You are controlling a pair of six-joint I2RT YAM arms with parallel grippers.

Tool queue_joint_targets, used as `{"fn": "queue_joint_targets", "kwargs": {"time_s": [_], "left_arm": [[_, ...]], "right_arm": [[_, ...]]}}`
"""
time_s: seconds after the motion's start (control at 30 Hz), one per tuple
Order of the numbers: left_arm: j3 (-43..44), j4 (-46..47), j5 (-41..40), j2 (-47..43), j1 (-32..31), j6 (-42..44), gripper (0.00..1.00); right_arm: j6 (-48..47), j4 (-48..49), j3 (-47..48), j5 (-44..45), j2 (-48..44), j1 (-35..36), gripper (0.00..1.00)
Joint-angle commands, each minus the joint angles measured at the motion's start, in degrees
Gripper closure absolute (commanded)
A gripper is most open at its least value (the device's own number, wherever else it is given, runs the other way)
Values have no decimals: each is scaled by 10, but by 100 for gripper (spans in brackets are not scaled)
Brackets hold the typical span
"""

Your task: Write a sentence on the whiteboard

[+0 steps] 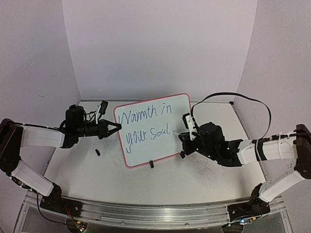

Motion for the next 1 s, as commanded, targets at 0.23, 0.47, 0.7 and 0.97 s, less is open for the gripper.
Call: {"fn": "queue_joint_targets", "kwargs": {"time_s": [0.23, 0.47, 0.7, 0.97], "left_arm": [[16, -18, -35, 3, 1, 45, 100], [15, -18, -37, -1, 1, 45, 100], [16, -18, -36, 1, 1, 45, 100], [16, -18, -36, 2, 1, 44, 100]], "right_arm": [[-8, 34, 13, -13, -1, -2, 100], [-1, 26, 19, 20, 7, -7, 100], [-3, 27, 24, 16, 19, -8, 100], [-7, 33, 29, 14, 26, -8, 100]]}}
